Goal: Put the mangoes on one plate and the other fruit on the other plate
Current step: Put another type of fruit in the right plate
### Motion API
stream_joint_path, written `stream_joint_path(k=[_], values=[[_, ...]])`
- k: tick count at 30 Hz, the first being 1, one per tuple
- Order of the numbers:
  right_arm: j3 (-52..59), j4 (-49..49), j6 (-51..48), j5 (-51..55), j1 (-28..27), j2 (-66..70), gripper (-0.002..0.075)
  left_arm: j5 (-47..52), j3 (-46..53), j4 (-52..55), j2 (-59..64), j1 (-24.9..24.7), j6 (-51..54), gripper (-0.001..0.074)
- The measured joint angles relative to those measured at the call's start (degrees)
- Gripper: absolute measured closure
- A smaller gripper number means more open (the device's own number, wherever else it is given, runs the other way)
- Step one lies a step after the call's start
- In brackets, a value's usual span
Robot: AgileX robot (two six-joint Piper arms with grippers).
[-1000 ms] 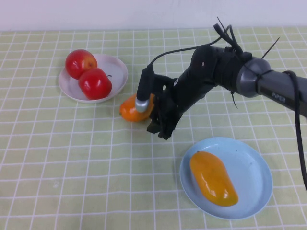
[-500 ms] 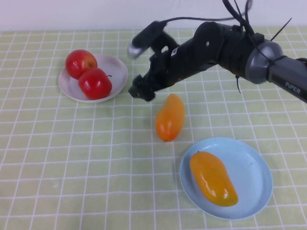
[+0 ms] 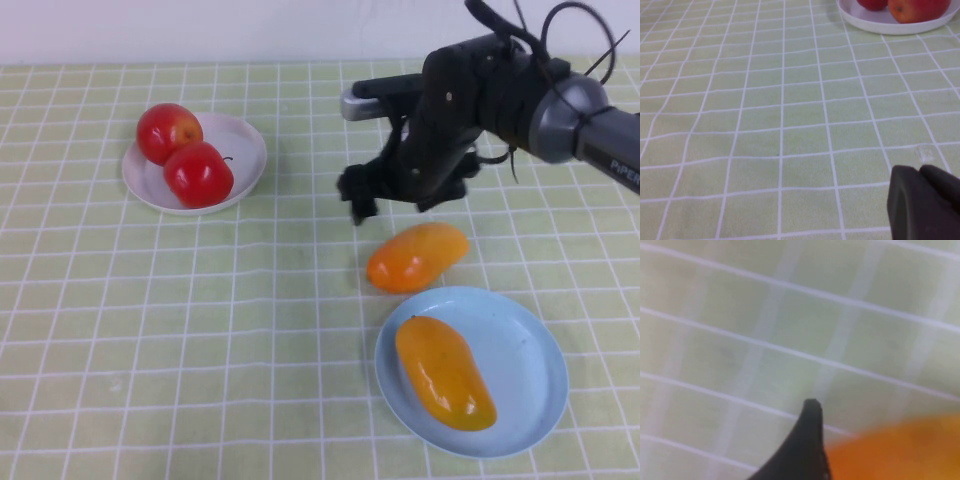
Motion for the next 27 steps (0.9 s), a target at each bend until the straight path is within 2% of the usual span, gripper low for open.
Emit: stream_joint_path(k=[3,7,14,17,24,27], values=[[-1.5,-4.5,0.7,5.7,-0.6,-0.6,0.0068,0.0,0.0,0.0,0.0,0.0,0.0,0.0736],[-2.8,-5.5,1.6,12.0,-0.6,-2.2,0.0068,0.0,0.0,0.0,0.0,0.0,0.0,0.0736],[-3.4,-3.5,-0.2,14.6,-0.6,-3.5,0.0068,0.0,0.0,0.0,0.0,0.0,0.0,0.0736],[-3.4,-2.5,-10.4,14.8,-0.6,-3.5,0.0068,0.0,0.0,0.0,0.0,0.0,0.0,0.0736],[-3.4,0.3,-50.7,14.8,-0.5,-3.5,0.0068,0.0,0.0,0.0,0.0,0.0,0.0,0.0736],[-3.4,0.8,-58.2,14.8,-0.5,-3.5,0.0068,0.0,0.0,0.0,0.0,0.0,0.0,0.0736]])
